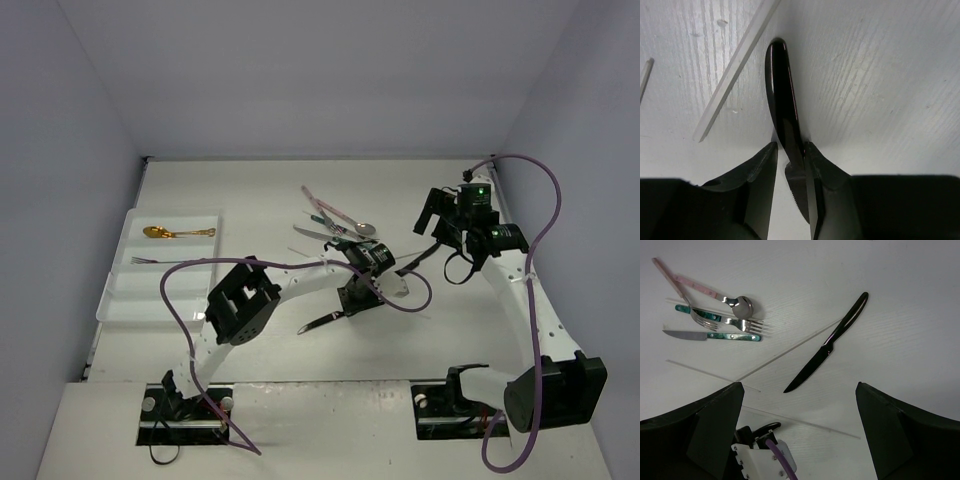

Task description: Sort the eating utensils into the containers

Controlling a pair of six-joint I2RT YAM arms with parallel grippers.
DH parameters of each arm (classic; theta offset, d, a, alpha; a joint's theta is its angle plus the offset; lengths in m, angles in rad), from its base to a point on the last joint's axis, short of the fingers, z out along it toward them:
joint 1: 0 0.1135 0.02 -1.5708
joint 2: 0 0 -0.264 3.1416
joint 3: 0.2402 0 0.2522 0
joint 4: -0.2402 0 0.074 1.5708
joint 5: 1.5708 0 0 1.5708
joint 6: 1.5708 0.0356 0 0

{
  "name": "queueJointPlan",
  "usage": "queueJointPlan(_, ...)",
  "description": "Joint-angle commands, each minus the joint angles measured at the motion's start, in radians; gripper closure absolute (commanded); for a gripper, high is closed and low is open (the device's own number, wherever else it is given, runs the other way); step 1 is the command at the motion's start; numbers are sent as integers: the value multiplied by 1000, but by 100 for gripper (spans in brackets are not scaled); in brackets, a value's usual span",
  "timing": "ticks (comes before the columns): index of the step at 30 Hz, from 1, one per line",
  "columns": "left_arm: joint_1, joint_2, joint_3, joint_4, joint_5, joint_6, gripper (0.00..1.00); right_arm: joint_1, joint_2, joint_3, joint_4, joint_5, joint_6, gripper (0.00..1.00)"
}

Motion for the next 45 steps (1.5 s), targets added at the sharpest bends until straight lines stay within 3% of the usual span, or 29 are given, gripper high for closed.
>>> queueJointPlan(1,6,76,-113,-131,-54,-4,70,-11,-6,22,21,7,-17,8)
queueJointPlan(6,7,88,-137,-128,-56,-2,71,-15,-6,18,20,7,-21,8)
queueJointPlan(8,7,94,-128,-128,-59,1,80,-16,-6,16,21,7,-24,8)
queueJointPlan(10,7,93,-113,-128,-65,6,96,-17,-5,16,22,6,-27,8)
queueJointPlan(12,9,79,-107,-128,-71,9,100,-19,-2,16,22,6,-30,8)
queueJointPlan(31,23,-359,-197,-146,-149,162,100,-22,112,51,46,7,-50,9)
queueJointPlan(45,211,-543,-323,-156,-71,319,100,-22,236,89,101,-26,-59,9)
